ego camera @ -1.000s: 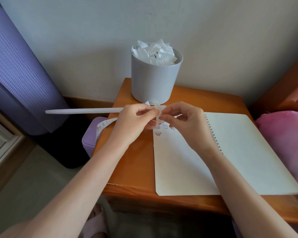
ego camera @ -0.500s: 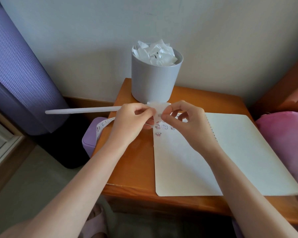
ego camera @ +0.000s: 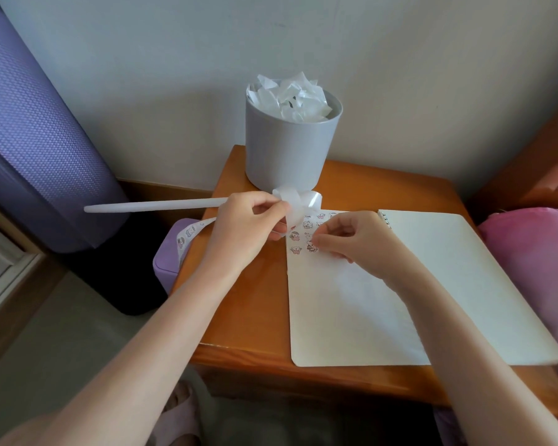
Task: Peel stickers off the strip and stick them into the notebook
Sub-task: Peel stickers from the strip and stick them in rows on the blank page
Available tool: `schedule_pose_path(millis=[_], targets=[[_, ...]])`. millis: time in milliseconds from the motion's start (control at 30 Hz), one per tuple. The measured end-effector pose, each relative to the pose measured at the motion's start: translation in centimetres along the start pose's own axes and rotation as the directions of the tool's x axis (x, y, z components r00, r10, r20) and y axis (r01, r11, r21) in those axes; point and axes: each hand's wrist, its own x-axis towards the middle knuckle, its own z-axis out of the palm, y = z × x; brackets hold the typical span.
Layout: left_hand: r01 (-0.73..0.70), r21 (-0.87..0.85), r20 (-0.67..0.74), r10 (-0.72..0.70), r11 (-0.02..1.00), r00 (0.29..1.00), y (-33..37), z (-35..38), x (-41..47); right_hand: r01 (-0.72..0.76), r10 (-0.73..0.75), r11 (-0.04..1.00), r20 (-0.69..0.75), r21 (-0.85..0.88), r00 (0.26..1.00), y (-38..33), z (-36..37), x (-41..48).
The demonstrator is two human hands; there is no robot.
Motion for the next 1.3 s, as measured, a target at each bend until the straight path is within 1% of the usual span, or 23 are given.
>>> schedule_pose_path(millis=[133,333,767,1300], targets=[[0.003,-0.002,0.002,-0.003,1.000,1.000,-0.02,0.00,0.02,0.009,-0.009,1.000,0.005,-0.022,1.000,0.03,0.05,0.00],[0.006,0.006,0.000,-0.006,1.000,1.000,-0.02,0.06,0.12,-0.012,0.012,1.000,0.015,-0.004,1.000,-0.03,0.00,-0.06],[-0.006,0.036,-0.002,0.006,0.999,1.000,0.09,0.04,0.07,0.001,-0.001,1.000,0.018,-0.013,1.000,-0.01,0.08,-0.07],[-0.013,0.038,-0.004,0.013,0.999,1.000,0.02,0.05,0.00,0.046,-0.047,0.999,-0.035,-0.007,0.998,0.33,0.45,0.08]])
